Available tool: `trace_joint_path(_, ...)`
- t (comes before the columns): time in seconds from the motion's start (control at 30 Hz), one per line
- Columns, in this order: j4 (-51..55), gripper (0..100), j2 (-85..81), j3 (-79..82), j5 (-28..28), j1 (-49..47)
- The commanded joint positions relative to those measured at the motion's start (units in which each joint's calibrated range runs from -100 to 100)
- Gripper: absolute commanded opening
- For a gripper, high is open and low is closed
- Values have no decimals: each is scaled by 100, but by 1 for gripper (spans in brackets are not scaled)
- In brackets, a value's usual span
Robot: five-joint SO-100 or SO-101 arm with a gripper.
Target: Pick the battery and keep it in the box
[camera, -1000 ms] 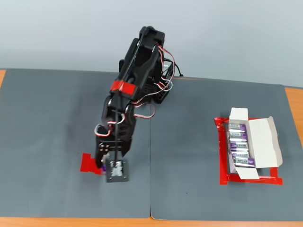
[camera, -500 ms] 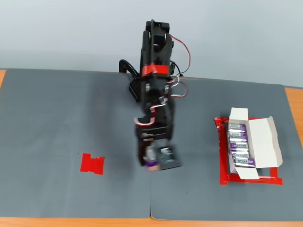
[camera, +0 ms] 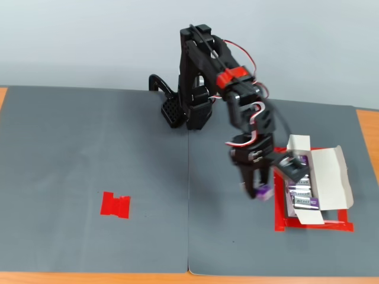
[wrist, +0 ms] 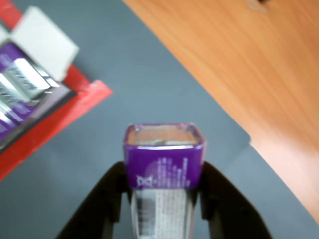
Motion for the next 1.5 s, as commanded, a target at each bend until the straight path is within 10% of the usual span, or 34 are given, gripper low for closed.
trace_joint_path(0.0, -47, 6, -93, -375, -28, -524)
trace_joint_path(1.47, -559, 6, 2263, -1090, -28, -2367)
